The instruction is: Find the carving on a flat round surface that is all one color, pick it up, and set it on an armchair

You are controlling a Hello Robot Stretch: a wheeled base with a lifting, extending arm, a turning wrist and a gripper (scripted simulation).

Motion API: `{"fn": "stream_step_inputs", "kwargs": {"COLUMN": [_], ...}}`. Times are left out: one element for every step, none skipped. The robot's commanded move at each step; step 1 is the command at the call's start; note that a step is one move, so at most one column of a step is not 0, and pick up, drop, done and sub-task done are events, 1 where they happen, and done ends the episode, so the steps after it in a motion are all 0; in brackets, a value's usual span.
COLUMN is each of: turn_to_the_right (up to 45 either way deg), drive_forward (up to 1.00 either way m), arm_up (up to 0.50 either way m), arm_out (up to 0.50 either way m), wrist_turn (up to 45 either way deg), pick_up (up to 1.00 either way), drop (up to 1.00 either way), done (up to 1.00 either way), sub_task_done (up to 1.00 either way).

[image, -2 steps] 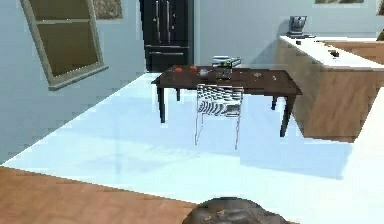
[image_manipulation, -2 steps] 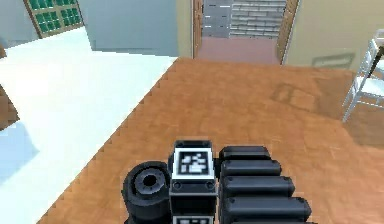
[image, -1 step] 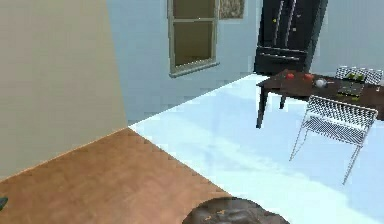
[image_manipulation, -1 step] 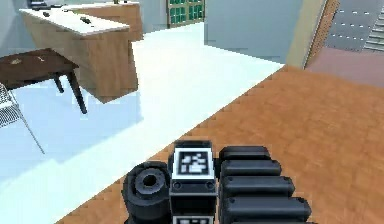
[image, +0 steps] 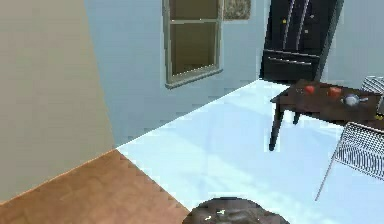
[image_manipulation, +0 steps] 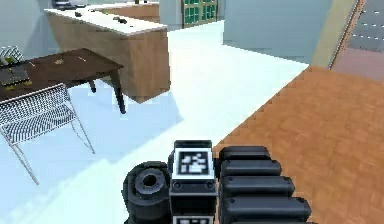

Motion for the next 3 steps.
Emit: {"fn": "stream_step_inputs", "kwargs": {"turn_to_the_right": [-45.0,0.0,3.0], "drive_forward": [0.00,0.55,0.00], "arm_up": [0.00,0.00,0.00], "arm_out": [0.00,0.00,0.00], "wrist_turn": [0.0,0.0,0.0], "pick_up": [0.00,0.00,0.00], "drop": [0.00,0.00,0.00], "done": [0.00,0.00,0.00], "sub_task_done": [0.00,0.00,0.00]}}
